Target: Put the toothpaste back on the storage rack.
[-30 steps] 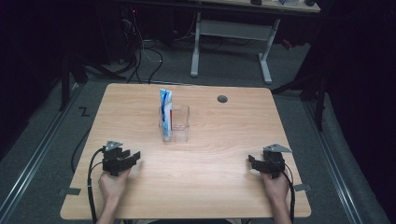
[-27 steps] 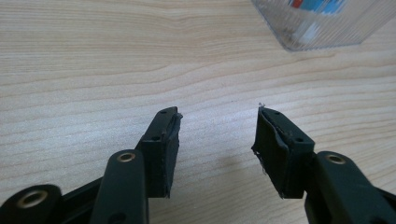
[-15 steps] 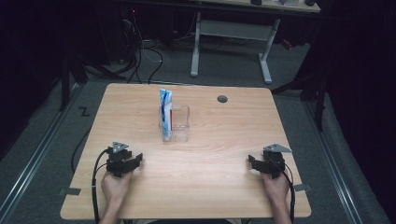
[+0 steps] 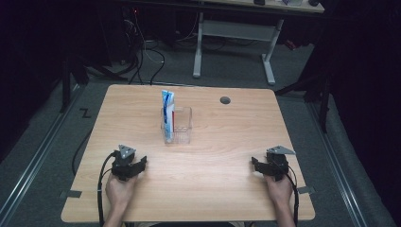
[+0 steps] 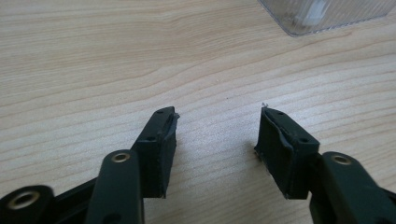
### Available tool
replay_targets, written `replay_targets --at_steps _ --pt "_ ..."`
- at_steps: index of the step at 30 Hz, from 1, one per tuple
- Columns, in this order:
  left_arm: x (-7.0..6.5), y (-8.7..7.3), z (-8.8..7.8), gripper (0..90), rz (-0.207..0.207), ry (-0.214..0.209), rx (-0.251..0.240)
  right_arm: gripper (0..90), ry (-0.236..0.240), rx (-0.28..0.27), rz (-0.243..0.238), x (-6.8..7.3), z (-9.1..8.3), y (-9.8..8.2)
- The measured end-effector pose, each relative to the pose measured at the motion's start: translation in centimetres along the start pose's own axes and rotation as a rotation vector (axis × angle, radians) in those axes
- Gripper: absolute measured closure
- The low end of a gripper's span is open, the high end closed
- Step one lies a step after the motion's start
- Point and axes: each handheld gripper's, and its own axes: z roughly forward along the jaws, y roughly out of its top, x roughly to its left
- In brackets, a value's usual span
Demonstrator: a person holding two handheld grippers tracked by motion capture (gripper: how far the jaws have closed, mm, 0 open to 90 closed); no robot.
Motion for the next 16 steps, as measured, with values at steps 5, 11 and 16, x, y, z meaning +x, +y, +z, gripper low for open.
replay_targets --at_steps 5,11,16 --pt "-0.21 0.03 0.05 44.7 -0.008 0.008 0.002 29.4 0.0 0.0 0.0 0.0 0.0 0.0" --pt "-0.54 0.04 0.1 41.9 -0.004 0.024 0.005 29.4 0.0 -0.001 -0.002 -0.01 0.0 0.0" --pt "-0.55 0.06 0.13 39.6 -0.002 0.014 0.007 29.4 0.0 -0.001 -0.001 0.0 0.0 0.0"
